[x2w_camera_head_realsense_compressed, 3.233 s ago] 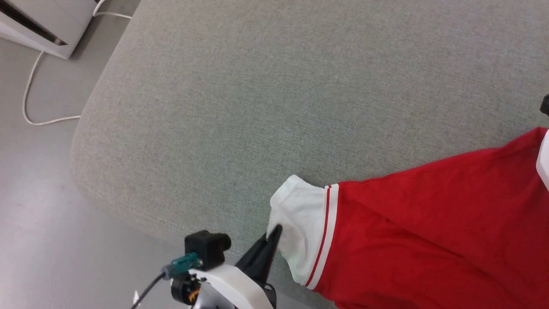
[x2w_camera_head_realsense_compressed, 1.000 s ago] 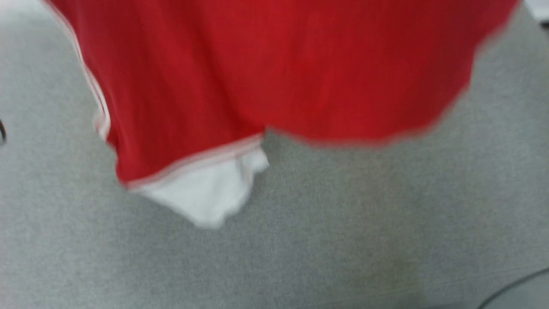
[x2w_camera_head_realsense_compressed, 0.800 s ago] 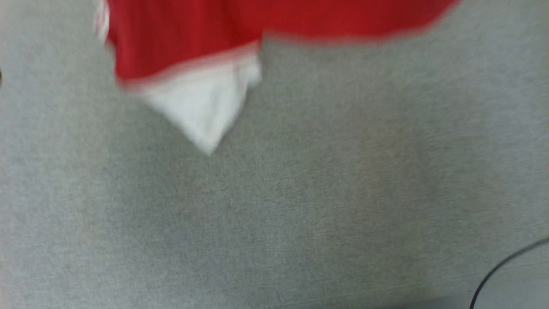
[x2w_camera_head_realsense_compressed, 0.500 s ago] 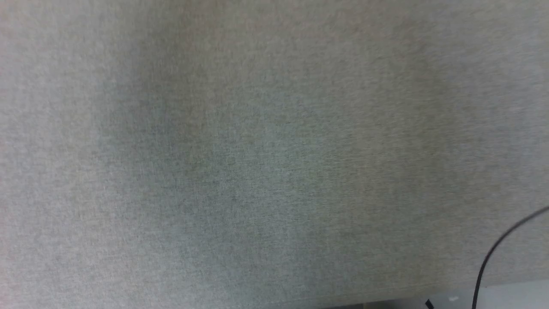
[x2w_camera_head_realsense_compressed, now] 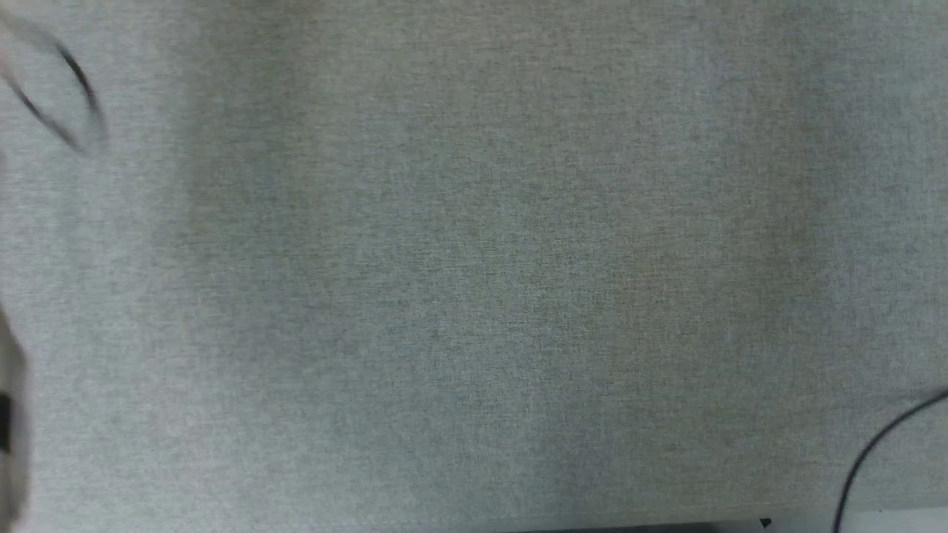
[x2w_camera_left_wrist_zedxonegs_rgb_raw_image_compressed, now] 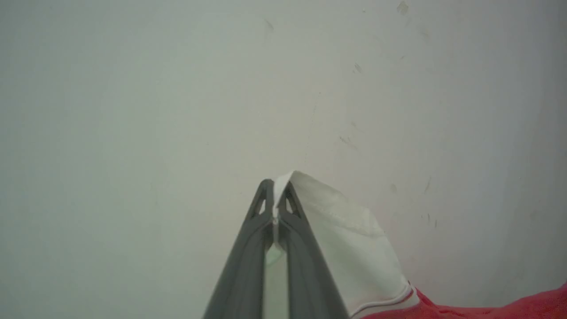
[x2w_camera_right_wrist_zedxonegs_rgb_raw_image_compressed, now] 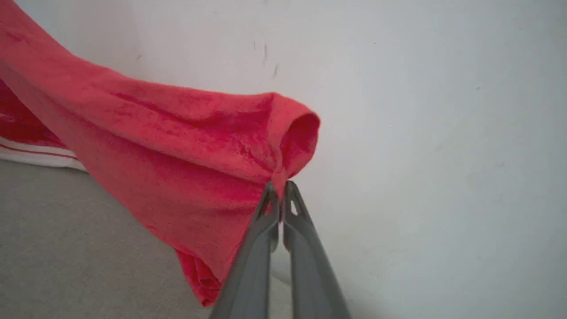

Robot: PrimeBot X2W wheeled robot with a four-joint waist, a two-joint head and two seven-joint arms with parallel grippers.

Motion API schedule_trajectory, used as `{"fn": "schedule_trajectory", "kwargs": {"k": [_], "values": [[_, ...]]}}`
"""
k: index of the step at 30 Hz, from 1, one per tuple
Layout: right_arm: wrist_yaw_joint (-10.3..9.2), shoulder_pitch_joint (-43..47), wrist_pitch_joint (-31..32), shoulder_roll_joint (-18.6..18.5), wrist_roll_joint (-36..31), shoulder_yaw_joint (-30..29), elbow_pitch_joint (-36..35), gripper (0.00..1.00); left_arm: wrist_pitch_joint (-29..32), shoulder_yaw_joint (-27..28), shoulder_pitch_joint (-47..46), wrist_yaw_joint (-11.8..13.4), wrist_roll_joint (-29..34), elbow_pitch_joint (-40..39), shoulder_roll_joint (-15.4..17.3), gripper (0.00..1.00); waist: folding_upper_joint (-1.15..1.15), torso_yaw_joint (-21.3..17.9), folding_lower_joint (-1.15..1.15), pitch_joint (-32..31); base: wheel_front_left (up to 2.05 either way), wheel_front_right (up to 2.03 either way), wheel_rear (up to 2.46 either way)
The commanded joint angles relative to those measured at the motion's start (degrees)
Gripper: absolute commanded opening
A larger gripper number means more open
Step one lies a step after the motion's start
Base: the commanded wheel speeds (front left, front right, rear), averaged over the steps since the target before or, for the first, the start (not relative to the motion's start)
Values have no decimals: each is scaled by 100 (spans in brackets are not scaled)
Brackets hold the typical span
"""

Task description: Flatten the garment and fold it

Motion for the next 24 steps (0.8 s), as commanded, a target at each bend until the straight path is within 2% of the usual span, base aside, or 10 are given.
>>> {"fn": "schedule_trajectory", "kwargs": {"k": [1, 5, 12, 19, 24], "values": [[-13, 191, -112, 31, 35, 31, 77, 0, -27, -112, 338, -25, 175, -44, 11, 0, 0, 66, -1, -176, 0, 0, 0], [-13, 916, -407, 233, 422, -55, 231, 0, -35, -583, 1699, 137, 724, -333, 40, 0, 0, 190, -1, -608, 0, 0, 0], [-13, 2583, -575, 36, 543, 485, -13, 0, 206, -1036, 4006, 260, 588, -818, 27, 0, 0, 465, -1, -1669, 0, 0, 0], [-13, 4133, -401, -437, 989, 1092, -505, 0, 1148, -1285, 5841, 527, 247, -1692, 543, 0, 0, 677, -1, -2559, 0, 0, 0], [-13, 4837, -308, -913, 1355, 937, -1031, 0, 1803, -1377, 6776, 805, 76, -2525, 996, 0, 0, 803, -1, -2935, 0, 0, 0]]}}
